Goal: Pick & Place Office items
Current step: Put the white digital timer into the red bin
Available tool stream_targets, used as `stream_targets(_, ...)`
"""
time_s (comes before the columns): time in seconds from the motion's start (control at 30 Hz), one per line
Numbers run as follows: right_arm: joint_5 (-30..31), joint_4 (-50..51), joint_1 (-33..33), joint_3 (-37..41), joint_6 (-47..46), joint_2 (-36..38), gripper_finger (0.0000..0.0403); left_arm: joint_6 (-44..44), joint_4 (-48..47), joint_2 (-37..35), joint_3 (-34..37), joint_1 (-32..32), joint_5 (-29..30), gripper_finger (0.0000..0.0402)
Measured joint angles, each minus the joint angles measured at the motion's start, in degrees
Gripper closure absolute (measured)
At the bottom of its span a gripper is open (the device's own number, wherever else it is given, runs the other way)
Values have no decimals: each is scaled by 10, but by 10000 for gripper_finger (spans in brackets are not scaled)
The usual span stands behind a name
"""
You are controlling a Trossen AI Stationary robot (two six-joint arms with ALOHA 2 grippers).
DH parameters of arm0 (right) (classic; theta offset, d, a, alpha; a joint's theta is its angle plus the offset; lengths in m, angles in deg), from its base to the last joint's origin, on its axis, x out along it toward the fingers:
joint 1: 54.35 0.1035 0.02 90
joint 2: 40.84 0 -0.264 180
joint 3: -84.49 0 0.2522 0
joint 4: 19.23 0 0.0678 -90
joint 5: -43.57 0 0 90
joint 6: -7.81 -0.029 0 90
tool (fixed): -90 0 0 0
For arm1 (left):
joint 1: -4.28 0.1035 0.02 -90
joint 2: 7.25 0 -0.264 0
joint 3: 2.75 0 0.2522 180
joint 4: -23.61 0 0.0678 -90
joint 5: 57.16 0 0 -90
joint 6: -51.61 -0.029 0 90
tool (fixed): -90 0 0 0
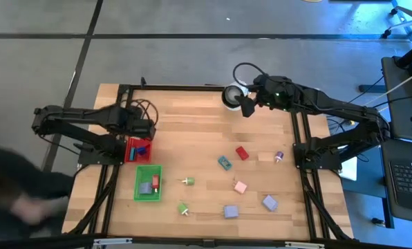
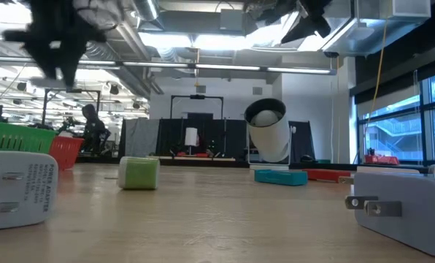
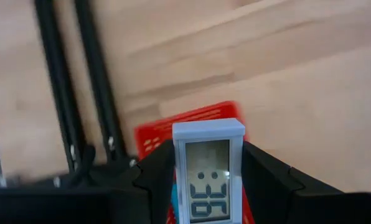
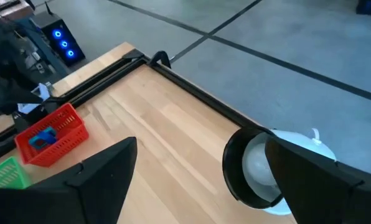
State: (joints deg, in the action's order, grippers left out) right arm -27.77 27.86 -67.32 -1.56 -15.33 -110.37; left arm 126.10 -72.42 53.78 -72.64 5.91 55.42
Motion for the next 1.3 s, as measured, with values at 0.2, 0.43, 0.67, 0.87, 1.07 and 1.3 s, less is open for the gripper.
stream_targets(0.2, -1, -7, 0, 0, 0, -27, 46, 86, 49, -2, 108, 0, -44, 245)
stream_targets(0.43, -3, -8, 0, 0, -2, -41, 46, 93, 117, 6, 158, 0, -55, 243)
stream_targets(0.67, -3, -8, 0, 0, -3, -40, 46, 109, 117, 15, 157, 0, -21, 243)
stream_targets(0.87, -3, -8, 0, 0, -5, -40, 46, 108, 116, 30, 157, 0, -23, 242)
stream_targets(1.07, -3, -8, 0, 0, -7, -40, 46, 108, 116, 74, 157, 0, -23, 242)
stream_targets(1.3, -3, -8, 0, 0, -9, -40, 46, 108, 116, 139, 157, 0, -25, 239)
